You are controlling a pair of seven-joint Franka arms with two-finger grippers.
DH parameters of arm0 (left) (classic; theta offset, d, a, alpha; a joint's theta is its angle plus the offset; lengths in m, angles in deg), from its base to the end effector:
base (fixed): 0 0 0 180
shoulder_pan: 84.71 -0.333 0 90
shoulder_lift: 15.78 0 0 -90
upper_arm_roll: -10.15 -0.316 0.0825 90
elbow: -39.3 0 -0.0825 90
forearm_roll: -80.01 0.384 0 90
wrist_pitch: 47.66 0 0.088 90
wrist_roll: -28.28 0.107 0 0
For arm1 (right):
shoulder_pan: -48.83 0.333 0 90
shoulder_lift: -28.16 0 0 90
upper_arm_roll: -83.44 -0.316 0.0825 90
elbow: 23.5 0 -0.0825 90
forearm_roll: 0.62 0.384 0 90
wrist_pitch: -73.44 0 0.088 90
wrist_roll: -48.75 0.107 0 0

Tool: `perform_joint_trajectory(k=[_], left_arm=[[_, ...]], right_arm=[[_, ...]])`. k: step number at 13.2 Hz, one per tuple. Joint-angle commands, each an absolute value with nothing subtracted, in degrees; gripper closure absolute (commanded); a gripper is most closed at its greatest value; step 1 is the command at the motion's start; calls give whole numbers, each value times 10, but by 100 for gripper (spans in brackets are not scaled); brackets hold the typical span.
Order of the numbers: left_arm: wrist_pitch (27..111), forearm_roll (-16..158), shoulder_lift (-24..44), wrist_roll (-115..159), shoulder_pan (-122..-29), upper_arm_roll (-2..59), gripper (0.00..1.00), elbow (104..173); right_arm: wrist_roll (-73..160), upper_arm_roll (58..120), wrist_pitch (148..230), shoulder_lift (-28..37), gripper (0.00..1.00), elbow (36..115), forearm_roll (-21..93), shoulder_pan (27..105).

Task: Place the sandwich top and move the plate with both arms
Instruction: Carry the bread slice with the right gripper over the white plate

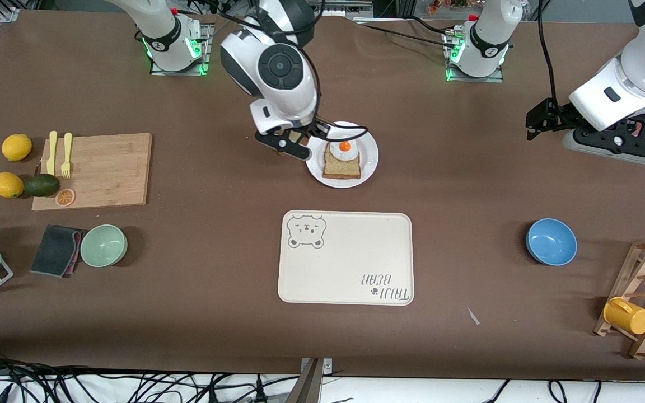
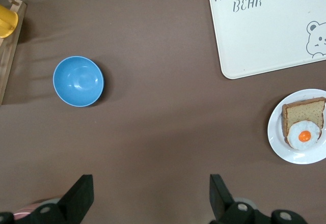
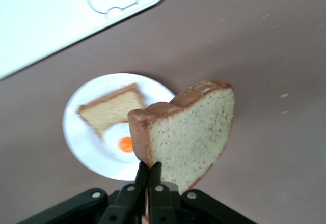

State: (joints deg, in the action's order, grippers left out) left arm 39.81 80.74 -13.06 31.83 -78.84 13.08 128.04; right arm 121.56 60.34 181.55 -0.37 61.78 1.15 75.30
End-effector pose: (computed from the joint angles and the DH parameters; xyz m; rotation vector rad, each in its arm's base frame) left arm 0.5574 -0.0842 0.6046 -3.1081 0.3361 0.1079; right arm 0.4733 0.4927 0.3992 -2.9919 0.6921 0.3412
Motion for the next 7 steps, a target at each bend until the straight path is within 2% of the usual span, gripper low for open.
perform_joint_trajectory(k=[1, 3, 7], left_arm=[[387, 801, -130, 317, -793, 132, 0, 1272], [387, 801, -131, 317, -793, 132, 0, 1272], [387, 801, -130, 316, -793, 132, 0, 1272]], right_arm=[[1245, 587, 1796, -60, 100, 532, -22, 789], [1319, 554, 1786, -125, 100, 444, -70, 804], [1343, 550, 1773, -156, 100, 443, -66, 807]])
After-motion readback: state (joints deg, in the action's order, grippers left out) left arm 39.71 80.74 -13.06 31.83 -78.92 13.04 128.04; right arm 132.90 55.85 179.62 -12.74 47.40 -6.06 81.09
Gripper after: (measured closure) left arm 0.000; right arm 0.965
